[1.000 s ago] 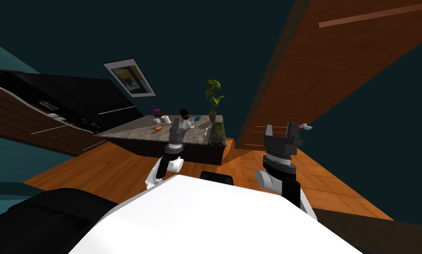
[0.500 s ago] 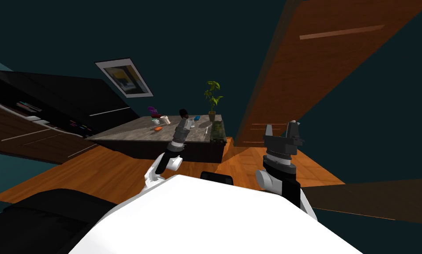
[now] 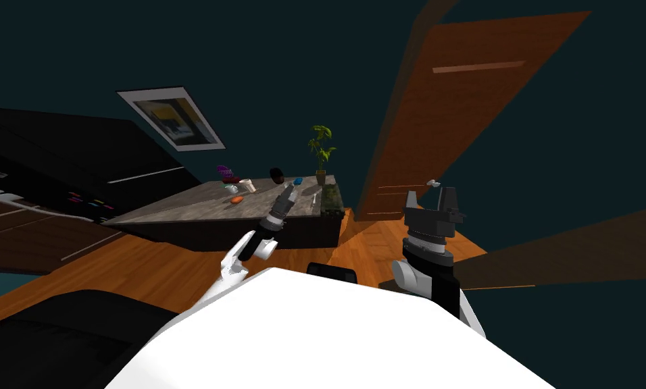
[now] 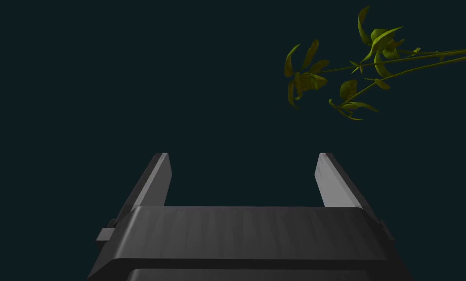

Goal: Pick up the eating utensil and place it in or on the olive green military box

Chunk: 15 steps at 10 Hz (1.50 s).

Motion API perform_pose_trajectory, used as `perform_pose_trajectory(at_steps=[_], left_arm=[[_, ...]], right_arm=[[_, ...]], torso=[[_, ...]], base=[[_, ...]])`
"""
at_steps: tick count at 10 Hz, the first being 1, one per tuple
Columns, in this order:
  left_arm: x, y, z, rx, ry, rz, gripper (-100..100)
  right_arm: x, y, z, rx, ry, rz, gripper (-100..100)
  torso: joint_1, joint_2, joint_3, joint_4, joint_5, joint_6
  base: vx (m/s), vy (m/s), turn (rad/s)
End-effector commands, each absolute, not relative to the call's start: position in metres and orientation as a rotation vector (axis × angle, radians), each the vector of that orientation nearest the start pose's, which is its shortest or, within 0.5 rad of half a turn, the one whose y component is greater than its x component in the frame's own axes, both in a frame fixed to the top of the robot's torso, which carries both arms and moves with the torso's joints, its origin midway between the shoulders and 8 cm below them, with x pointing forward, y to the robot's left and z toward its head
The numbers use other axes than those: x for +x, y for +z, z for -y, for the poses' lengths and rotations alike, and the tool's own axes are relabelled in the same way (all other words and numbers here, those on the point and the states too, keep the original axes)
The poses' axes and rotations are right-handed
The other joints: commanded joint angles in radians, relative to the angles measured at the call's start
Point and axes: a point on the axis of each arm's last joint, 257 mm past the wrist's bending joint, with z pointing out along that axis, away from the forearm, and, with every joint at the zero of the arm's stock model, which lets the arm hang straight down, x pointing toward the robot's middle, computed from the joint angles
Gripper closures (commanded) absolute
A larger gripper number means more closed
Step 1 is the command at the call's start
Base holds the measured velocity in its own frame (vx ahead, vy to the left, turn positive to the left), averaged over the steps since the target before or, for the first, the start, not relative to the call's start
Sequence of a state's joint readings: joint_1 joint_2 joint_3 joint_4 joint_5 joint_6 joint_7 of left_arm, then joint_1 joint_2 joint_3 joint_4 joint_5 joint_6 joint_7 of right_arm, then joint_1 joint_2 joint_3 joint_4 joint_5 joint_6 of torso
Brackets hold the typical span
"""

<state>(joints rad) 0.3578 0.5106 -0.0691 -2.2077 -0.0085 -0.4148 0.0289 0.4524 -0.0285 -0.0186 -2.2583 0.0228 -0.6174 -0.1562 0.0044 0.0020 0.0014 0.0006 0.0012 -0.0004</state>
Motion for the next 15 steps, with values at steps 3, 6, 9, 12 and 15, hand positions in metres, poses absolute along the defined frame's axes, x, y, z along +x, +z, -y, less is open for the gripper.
perform_pose_trajectory(at_steps=[3, 6, 9, 12, 15], left_arm=[[0.400, -0.029, -0.209, -0.327, -1.321, -1.208, -100], [0.414, -0.065, -0.218, -0.359, -1.274, -1.341, -100], [0.426, -0.105, -0.233, -0.400, -1.204, -1.474, -100], [0.434, -0.147, -0.260, -0.437, -1.097, -1.617, -100], [0.436, -0.168, -0.279, -0.442, -1.020, -1.697, -100]], right_arm=[[0.330, 0.051, 0.270, 0.559, 1.467, -0.520, 0], [0.330, 0.051, 0.270, 0.559, 1.467, -0.520, 0], [0.330, 0.051, 0.270, 0.559, 1.467, -0.520, 0], [0.330, 0.051, 0.270, 0.559, 1.467, -0.520, 0], [0.330, 0.051, 0.270, 0.559, 1.467, -0.520, 0]], torso=[[-0.001, -0.002, -0.001, 0.000, 0.000, 0.000], [-0.001, -0.002, -0.001, 0.000, 0.000, 0.000], [-0.002, -0.003, -0.002, -0.001, 0.000, 0.001], [-0.002, -0.004, -0.003, -0.001, 0.000, 0.001], [-0.003, -0.006, -0.003, -0.001, -0.001, 0.000]], base=[[-0.026, 0.029, -0.138], [-0.028, 0.029, -0.170], [-0.006, 0.017, -0.206], [0.008, 0.013, -0.238], [0.025, 0.009, -0.118]])
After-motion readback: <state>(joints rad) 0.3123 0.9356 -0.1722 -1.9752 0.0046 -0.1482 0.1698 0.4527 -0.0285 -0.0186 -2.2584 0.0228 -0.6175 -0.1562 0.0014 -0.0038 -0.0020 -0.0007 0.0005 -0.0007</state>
